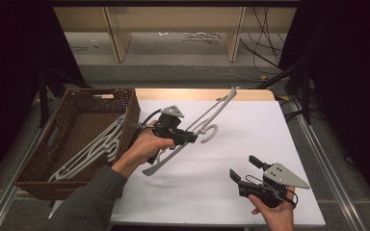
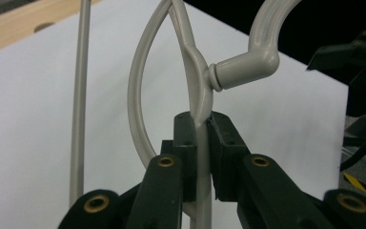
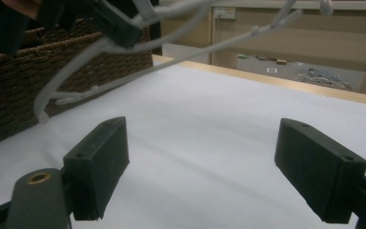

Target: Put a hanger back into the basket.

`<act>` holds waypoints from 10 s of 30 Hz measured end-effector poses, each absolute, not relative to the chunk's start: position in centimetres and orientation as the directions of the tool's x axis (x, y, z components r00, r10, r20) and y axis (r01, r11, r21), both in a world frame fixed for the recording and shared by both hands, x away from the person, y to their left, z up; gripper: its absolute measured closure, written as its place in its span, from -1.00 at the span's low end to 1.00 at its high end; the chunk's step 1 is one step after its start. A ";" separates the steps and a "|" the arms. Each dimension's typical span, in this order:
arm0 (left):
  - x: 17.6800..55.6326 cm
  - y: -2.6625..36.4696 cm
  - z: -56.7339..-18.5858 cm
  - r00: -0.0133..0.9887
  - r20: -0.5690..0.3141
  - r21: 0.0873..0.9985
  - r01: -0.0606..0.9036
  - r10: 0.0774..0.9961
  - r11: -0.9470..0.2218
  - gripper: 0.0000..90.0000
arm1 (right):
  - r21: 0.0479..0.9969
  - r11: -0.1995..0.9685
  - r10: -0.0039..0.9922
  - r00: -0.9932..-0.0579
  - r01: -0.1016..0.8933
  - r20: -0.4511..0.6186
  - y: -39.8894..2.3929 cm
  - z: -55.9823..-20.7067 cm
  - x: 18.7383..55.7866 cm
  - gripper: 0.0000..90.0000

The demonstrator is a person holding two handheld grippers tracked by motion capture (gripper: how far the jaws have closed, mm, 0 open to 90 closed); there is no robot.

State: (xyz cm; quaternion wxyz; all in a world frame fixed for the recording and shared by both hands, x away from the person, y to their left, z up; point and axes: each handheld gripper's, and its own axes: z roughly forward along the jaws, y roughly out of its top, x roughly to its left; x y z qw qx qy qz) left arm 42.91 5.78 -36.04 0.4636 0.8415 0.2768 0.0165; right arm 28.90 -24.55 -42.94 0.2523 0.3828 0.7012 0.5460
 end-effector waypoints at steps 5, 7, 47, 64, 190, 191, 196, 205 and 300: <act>42.3 6.8 -34.0 0.846 -0.232 0.800 0.447 0.480 -0.400 0.83 | 0.960 0.112 0.814 -0.578 0.256 0.059 -24.6 -43.0 28.9 -0.56; 42.5 7.3 -33.7 0.839 -0.235 0.799 0.454 0.491 -0.393 0.83 | 0.959 0.118 0.817 -0.573 0.259 0.054 -24.6 -42.9 28.9 -0.56; 41.4 16.7 -25.5 0.769 -0.160 0.846 0.430 0.619 -0.315 0.83 | 0.958 0.117 0.822 -0.567 0.263 0.055 -24.4 -43.1 29.0 -0.56; 41.8 23.3 -28.2 0.688 -0.152 0.835 0.473 0.710 -0.280 0.83 | 0.957 0.113 0.816 -0.574 0.266 0.063 -24.3 -43.4 29.2 -0.56; 34.5 25.2 -35.3 0.561 -0.194 0.900 0.428 0.805 -0.082 -0.54 | 0.950 0.138 0.821 -0.569 0.279 0.048 -24.3 -43.4 29.1 -0.55; 34.4 24.9 -35.3 0.564 -0.195 0.904 0.421 0.802 -0.076 -0.55 | 0.950 0.137 0.821 -0.569 0.282 0.051 -24.4 -43.4 29.1 -0.55; 33.6 23.5 -35.0 0.592 -0.190 0.924 0.378 0.783 -0.061 -0.62 | 0.959 0.150 0.818 -0.575 0.241 0.016 -24.5 -43.4 29.3 -0.55; 32.6 21.4 -35.3 0.644 -0.155 0.936 0.338 0.749 -0.096 -0.65 | 0.960 0.148 0.813 -0.581 0.239 0.020 -24.4 -43.3 29.2 -0.55; 28.6 17.9 -43.7 0.724 -0.046 0.970 0.196 0.688 -0.142 -0.65 | 0.954 0.162 0.751 -0.658 0.253 0.048 -22.5 -43.1 27.9 -0.65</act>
